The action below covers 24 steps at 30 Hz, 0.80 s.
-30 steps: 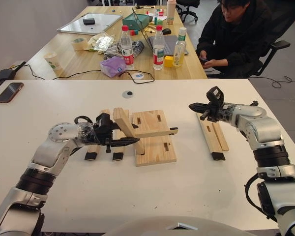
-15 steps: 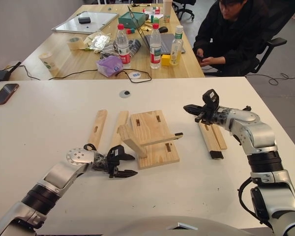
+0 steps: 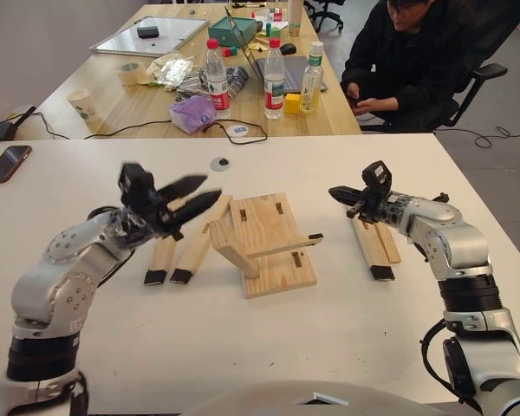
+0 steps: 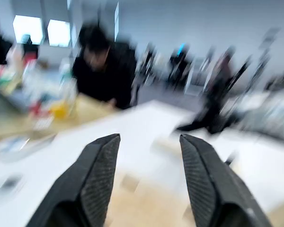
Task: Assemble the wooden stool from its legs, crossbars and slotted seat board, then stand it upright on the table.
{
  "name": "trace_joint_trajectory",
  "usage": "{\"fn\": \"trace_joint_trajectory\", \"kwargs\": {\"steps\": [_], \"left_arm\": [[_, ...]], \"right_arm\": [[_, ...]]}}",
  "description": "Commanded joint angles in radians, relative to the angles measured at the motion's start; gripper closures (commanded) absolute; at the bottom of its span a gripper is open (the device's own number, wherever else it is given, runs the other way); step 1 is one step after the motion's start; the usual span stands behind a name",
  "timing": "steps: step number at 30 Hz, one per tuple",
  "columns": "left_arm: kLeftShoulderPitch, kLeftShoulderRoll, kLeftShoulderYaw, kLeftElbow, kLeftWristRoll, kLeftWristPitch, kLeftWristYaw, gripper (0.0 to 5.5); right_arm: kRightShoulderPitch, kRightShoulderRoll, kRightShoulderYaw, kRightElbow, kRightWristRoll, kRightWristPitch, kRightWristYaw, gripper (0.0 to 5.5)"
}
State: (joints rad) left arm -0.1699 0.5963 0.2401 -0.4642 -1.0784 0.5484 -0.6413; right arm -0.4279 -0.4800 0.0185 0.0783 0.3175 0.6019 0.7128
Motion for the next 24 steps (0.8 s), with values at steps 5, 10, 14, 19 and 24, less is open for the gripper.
{"fn": "trace_joint_trajectory", "kwargs": {"steps": [5, 10, 14, 19, 24], "left_arm": [[-0.143, 0.014, 0.019, -0.179, -0.487, 0.084, 0.26, 4.5], [-0.094, 0.01, -0.069, -0.25, -0.51, 0.117, 0.277, 5.09], [-0.036, -0.004, -0.146, -0.236, -0.414, 0.132, 0.241, 5.48], [0.019, -0.008, -0.182, -0.202, -0.296, 0.126, 0.186, 5.48], [0.052, -0.014, -0.216, -0.181, -0.242, 0.129, 0.186, 5.48]], "right_arm": [[0.012, 0.021, -0.011, -0.003, 0.003, -0.008, -0.028, 5.5], [0.017, 0.024, -0.01, -0.002, 0.004, -0.011, -0.033, 5.5], [0.024, 0.019, -0.003, -0.007, 0.001, -0.009, -0.03, 5.5], [0.055, -0.011, 0.069, -0.053, -0.052, -0.045, -0.005, 5.5], [0.1, -0.018, 0.136, -0.155, -0.076, -0.05, 0.018, 5.5]]}}
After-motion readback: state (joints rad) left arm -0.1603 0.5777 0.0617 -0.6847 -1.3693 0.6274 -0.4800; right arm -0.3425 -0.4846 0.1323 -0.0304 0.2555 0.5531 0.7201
